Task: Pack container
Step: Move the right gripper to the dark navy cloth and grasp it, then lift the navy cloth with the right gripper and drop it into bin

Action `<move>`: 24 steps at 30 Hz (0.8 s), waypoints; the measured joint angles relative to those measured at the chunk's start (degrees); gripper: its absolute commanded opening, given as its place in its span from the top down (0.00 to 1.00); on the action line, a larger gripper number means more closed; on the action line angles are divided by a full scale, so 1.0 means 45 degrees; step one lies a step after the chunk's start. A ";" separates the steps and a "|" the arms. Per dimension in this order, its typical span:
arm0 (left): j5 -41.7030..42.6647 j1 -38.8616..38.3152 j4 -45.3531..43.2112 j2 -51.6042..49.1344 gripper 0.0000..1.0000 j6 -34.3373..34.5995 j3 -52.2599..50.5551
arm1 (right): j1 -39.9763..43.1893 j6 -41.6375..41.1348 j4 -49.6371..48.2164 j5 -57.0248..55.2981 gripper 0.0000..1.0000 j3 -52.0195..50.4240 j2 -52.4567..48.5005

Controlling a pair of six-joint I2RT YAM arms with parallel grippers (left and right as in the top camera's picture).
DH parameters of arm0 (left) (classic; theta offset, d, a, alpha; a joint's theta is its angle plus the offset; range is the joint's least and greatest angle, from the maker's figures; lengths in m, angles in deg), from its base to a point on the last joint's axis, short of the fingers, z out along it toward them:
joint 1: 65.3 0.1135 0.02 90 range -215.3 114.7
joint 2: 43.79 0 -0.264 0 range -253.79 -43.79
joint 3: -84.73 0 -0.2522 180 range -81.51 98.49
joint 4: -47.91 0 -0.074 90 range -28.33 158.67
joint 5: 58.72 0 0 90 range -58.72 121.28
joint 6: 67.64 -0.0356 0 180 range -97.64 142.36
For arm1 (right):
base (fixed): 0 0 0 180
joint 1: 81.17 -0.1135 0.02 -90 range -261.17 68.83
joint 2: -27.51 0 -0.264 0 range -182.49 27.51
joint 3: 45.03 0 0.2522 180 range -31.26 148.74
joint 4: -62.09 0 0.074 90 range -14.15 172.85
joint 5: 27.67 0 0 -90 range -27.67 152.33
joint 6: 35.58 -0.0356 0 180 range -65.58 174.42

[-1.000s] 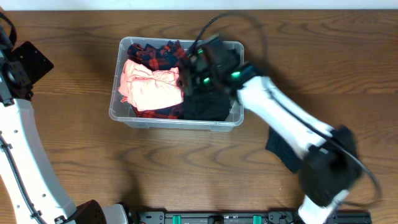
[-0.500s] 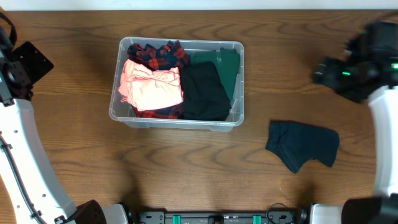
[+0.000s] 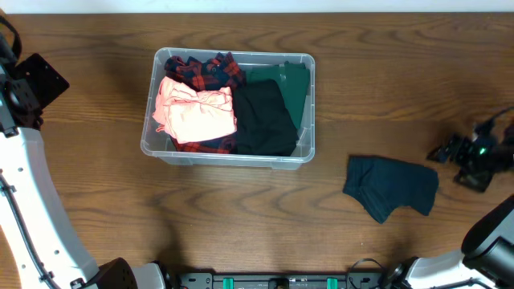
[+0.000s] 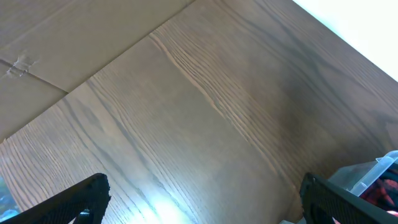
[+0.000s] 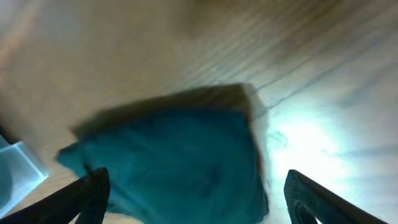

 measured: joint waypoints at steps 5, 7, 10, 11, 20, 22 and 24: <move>0.0000 0.0000 0.0000 0.0000 0.02 0.0000 0.0000 | 0.0010 0.0087 -0.1166 0.0971 0.13 -0.1846 -0.0083; 0.0000 0.0000 0.0000 0.0000 0.02 0.0000 0.0000 | 0.0005 0.0029 -0.1598 0.1117 0.16 -0.2375 -0.0083; 0.0000 0.0000 0.0005 0.0000 0.02 0.0000 0.0000 | 0.0010 -0.0335 -0.2322 0.1302 0.25 -0.3162 0.0029; 0.0000 0.0000 0.0000 0.0000 0.02 0.0000 0.0000 | 0.0005 -0.0515 -0.2764 0.1384 0.31 -0.3424 0.0219; 0.0000 0.0000 0.0000 0.0000 0.02 0.0000 0.0000 | 0.0005 -0.1088 -0.3832 0.1685 0.70 -0.4104 0.0418; 0.0000 0.0000 0.0000 0.0000 0.02 0.0000 0.0000 | 0.0005 -0.1015 -0.3842 0.1889 0.81 -0.4143 0.0345; 0.0000 0.0000 0.0000 0.0000 0.02 0.0000 0.0000 | 0.0005 -0.0801 -0.3827 0.2351 0.92 -0.4148 0.0301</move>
